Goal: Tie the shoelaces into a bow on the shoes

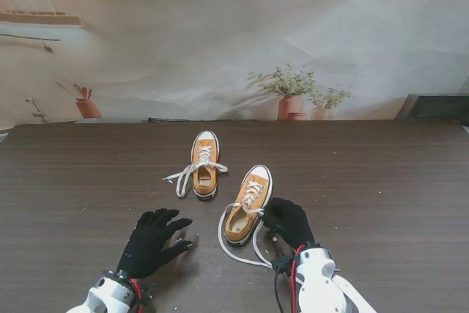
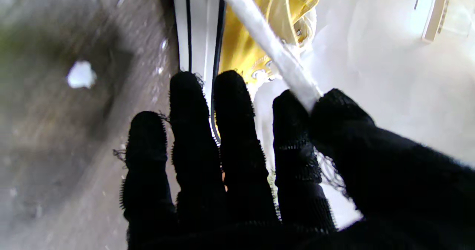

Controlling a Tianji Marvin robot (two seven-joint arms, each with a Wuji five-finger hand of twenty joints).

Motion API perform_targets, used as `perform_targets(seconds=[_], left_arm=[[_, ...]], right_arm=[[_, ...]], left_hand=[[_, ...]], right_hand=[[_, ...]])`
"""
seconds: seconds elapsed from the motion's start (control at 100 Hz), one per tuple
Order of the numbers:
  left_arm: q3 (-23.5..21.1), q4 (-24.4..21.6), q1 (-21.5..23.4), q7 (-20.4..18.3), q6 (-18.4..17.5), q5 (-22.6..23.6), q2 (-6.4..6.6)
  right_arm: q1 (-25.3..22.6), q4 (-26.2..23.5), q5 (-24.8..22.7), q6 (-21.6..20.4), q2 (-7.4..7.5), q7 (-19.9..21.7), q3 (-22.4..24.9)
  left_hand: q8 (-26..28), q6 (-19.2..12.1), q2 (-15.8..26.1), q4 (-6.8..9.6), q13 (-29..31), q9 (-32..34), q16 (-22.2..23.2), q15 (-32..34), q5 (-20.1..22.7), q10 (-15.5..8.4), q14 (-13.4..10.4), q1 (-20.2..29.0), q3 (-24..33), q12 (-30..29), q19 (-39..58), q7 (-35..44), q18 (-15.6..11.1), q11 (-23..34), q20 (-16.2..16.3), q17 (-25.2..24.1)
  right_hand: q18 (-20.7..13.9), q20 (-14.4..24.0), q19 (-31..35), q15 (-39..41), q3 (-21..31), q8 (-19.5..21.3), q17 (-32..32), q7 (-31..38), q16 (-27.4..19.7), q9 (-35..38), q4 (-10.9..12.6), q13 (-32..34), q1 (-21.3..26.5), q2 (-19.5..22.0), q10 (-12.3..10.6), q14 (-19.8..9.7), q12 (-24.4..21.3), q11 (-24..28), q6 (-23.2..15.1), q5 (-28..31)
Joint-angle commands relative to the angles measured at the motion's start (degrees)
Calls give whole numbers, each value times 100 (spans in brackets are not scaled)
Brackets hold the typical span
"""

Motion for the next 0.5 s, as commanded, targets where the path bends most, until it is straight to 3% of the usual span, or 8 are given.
perform_targets(seconds=[0.0, 0.22, 0.37, 0.49], left_arm=[[5, -23, 10, -91, -13, 3, 2], [10, -28, 10, -114, -30, -17, 2], [17, -28, 3, -126, -46, -41, -1], [26, -23, -5, -133, -56, -56, -2]], right_arm=[[-64, -146, 258, 86, -17, 206, 42], [-185, -441, 1519, 246, -81, 503, 196], [-280, -643, 2270, 266, -96, 671, 332], [-326, -740, 2595, 417, -77, 845, 454]], left_hand=[[-74, 104, 115, 36, -89, -57, 48, -49, 160, -49, -29, -46, -25, -53, -95, 19, 107, 64, 21, -64], [-73, 117, 111, 35, -90, -43, 48, -51, 186, -47, -25, -37, -22, -51, -119, 25, 74, 71, -13, -68], [-71, 118, 113, 34, -82, -33, 49, -49, 200, -44, -17, -37, -23, -50, -127, 28, 64, 77, -32, -66], [-71, 121, 103, 34, -77, -25, 50, -47, 208, -40, -14, -27, -20, -49, -140, 29, 47, 81, -51, -72]], right_hand=[[-93, -45, 77, -3, 36, 104, -69, 248, 14, 363, -111, 235, 238, 118, -43, -122, -88, 43, -176, -110], [8, -2, 56, -38, -87, -232, -267, 213, 99, 209, -72, 233, 312, 153, 46, 53, -140, -22, -260, -254], [18, -29, 54, 142, -76, -383, 29, 255, 201, 314, -62, 532, 311, 110, 131, 108, -217, -190, -283, -254], [-31, -135, 100, 482, 46, -349, 488, 374, 310, 787, -66, 1042, 336, -19, 157, 141, -246, -148, 46, -165]])
